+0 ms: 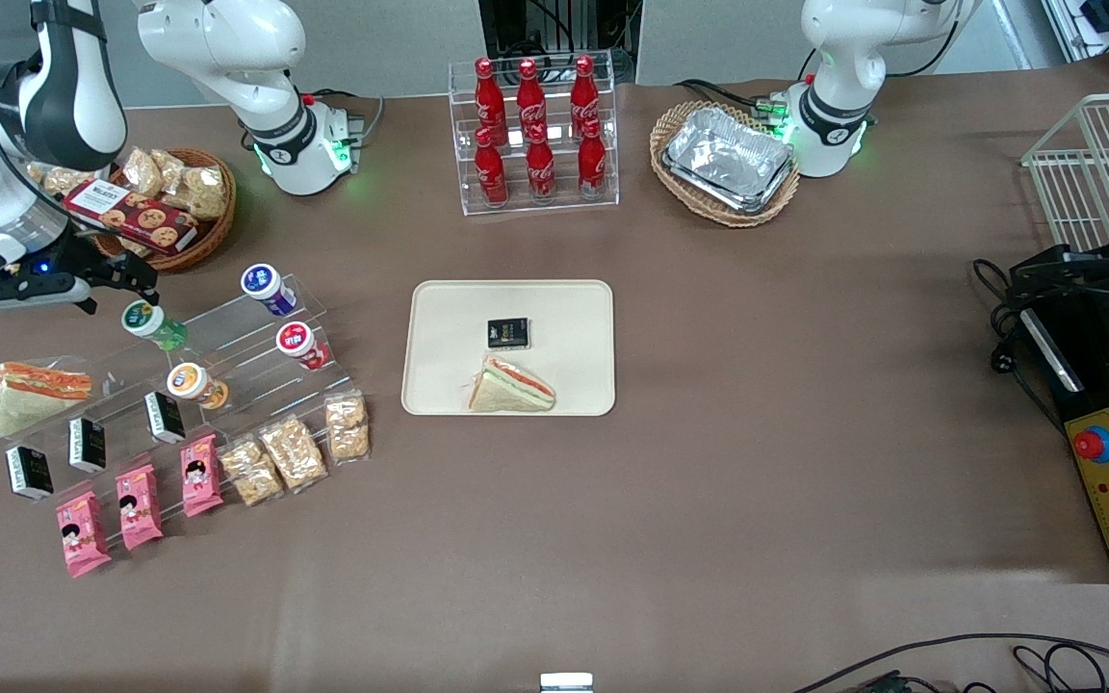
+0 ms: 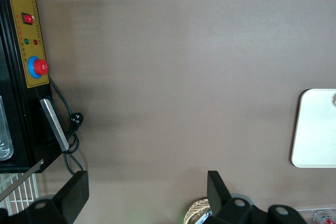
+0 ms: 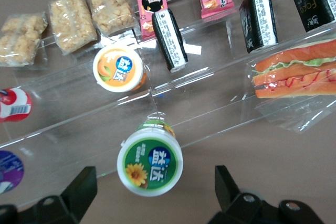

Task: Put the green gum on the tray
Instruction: 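Lower the right gripper onto the green-labelled yogurt cup and close it, then lift the green-labelled yogurt cup out of the rack with the right gripper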

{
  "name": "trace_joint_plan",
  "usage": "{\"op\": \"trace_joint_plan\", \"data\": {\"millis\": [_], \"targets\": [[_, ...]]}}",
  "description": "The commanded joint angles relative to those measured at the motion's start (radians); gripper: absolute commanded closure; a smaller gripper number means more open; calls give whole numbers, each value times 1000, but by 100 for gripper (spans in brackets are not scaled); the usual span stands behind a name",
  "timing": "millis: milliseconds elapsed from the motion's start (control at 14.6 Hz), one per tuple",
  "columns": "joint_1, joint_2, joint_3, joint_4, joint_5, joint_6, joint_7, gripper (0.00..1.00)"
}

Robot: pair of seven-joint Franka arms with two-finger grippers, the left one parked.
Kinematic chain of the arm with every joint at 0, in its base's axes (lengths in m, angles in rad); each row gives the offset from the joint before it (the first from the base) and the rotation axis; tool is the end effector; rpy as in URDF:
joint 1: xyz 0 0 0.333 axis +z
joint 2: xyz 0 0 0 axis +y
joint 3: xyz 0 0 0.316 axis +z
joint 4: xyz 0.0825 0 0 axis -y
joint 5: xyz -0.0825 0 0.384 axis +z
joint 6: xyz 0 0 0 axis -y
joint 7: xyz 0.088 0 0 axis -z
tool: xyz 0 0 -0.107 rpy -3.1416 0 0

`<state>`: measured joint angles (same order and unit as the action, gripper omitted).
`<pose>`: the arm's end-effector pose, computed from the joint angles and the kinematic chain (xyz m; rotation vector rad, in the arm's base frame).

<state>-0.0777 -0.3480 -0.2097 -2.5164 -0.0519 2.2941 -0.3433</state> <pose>0.4168 -0.1247 0.4119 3.1243 0.1500 0.1929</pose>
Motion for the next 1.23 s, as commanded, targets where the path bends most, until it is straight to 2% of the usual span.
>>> {"op": "trace_joint_plan", "data": {"millis": [0,616,684,821,889,1026,1163], "targets": [[-7,30,0,-18,-8,65,-2,0],[-8,46,0,-65,-6,140,3,0],[-8,47,0,-65,-6,140,3,6],[-8,49,0,-65,-5,140,4,36],[-8,49,0,-64,-5,139,4,46],[-8,52,0,-64,-5,139,4,60],[-8,53,0,-64,-5,139,4,63]]}}
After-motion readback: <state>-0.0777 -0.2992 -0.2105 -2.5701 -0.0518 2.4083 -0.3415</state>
